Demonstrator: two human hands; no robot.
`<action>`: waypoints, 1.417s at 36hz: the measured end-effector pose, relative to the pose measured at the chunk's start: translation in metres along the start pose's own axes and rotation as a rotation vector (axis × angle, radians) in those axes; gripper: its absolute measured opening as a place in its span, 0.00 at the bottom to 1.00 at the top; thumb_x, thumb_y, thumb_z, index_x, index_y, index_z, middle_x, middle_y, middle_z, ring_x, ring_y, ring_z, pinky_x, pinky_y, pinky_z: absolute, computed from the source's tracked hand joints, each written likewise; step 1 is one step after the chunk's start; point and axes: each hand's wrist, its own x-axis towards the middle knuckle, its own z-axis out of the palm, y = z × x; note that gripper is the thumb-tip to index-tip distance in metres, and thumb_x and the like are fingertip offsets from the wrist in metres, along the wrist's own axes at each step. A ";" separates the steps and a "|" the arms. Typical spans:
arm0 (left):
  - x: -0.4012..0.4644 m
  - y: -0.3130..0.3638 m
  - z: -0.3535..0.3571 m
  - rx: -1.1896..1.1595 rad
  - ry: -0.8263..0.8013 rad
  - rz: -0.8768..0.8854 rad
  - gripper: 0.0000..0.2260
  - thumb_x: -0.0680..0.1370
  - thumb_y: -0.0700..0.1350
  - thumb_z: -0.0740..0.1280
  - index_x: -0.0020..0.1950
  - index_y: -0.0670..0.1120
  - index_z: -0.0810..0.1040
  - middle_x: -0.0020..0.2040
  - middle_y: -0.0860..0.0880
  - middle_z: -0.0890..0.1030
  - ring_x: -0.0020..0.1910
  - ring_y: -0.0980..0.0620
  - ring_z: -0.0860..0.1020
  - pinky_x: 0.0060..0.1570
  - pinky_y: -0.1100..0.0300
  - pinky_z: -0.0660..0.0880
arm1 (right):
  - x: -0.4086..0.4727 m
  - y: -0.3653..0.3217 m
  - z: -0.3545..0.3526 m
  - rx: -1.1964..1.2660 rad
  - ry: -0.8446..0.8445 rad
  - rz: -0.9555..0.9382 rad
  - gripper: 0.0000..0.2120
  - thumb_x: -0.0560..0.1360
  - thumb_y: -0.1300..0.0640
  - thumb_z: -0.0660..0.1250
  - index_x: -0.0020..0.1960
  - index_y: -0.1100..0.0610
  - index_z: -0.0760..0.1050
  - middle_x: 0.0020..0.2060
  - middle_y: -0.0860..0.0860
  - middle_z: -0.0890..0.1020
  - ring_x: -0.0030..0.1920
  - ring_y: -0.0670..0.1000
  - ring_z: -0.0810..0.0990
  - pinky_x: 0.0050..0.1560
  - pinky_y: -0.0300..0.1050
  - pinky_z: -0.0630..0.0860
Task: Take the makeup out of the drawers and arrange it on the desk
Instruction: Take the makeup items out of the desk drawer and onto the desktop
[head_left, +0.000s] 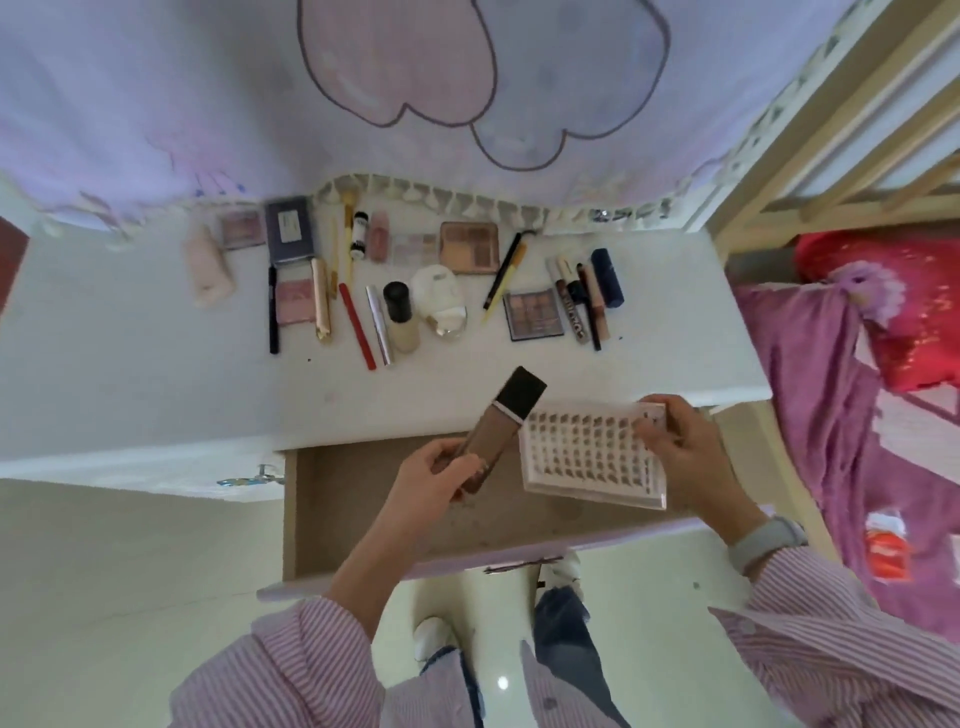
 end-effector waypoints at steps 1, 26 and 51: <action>0.005 0.006 0.012 -0.037 -0.020 -0.016 0.10 0.77 0.40 0.65 0.57 0.45 0.75 0.44 0.51 0.81 0.39 0.55 0.78 0.39 0.66 0.72 | 0.005 0.003 -0.012 0.034 0.060 0.019 0.03 0.77 0.62 0.61 0.49 0.56 0.71 0.40 0.50 0.79 0.40 0.49 0.80 0.38 0.40 0.79; 0.165 0.087 0.258 0.142 0.348 0.042 0.13 0.78 0.46 0.63 0.60 0.41 0.74 0.47 0.49 0.78 0.37 0.60 0.73 0.31 0.71 0.68 | 0.157 0.074 -0.116 0.122 0.288 0.275 0.19 0.77 0.64 0.58 0.68 0.59 0.63 0.55 0.52 0.71 0.54 0.50 0.71 0.57 0.47 0.71; 0.181 0.084 0.235 1.005 0.547 0.536 0.23 0.64 0.48 0.78 0.54 0.40 0.79 0.50 0.42 0.79 0.48 0.40 0.78 0.44 0.48 0.76 | 0.194 0.074 -0.102 -0.426 0.078 0.091 0.23 0.77 0.61 0.60 0.70 0.64 0.61 0.62 0.64 0.67 0.63 0.62 0.64 0.60 0.45 0.59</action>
